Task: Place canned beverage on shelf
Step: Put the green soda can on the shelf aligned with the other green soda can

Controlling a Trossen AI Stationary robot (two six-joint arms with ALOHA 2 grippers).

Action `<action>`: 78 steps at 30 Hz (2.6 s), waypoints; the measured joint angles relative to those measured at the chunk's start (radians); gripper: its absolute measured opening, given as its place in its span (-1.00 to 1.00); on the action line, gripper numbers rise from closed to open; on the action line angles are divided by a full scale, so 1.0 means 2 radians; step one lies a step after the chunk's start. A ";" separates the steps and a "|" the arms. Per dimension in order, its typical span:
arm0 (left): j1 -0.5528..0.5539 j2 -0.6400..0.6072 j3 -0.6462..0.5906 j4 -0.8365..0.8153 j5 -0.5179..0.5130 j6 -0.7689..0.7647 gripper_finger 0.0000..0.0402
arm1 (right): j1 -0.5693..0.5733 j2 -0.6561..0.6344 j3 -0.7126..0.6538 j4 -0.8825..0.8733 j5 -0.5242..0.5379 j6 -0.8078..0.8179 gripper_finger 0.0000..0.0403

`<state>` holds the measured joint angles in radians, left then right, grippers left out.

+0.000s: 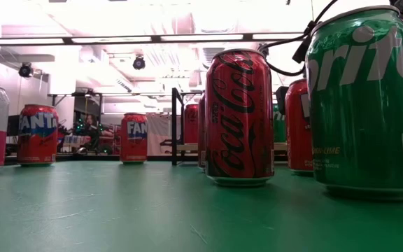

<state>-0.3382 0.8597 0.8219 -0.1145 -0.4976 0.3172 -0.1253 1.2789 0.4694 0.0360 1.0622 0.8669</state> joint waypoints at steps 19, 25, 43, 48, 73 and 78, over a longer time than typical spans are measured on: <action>0.000 0.002 -0.003 -0.008 0.032 0.008 0.87 | 0.000 -0.154 0.005 -0.006 -0.056 -0.065 0.76; 0.000 0.002 -0.008 -0.001 0.011 0.029 0.86 | 0.003 -0.194 0.064 -0.037 -0.129 -0.093 0.67; 0.001 -0.001 -0.020 0.001 -0.035 0.049 0.70 | 0.006 -0.052 0.367 -0.441 -0.274 -0.046 0.61; 0.001 -0.001 -0.020 -0.001 -0.071 0.044 0.68 | 0.006 0.032 0.451 -0.614 -0.289 0.015 0.61; 0.001 0.002 -0.020 -0.011 -0.073 0.044 0.66 | -0.050 0.105 0.488 -0.668 -0.336 -0.055 -0.96; 0.001 0.002 -0.020 -0.014 -0.073 0.045 0.66 | -0.062 0.105 0.488 -0.669 -0.338 -0.067 -0.96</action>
<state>-0.3363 0.8646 0.7826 -0.1427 -0.6445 0.4065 -0.2487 1.4899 1.4445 -1.3014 0.3864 0.7319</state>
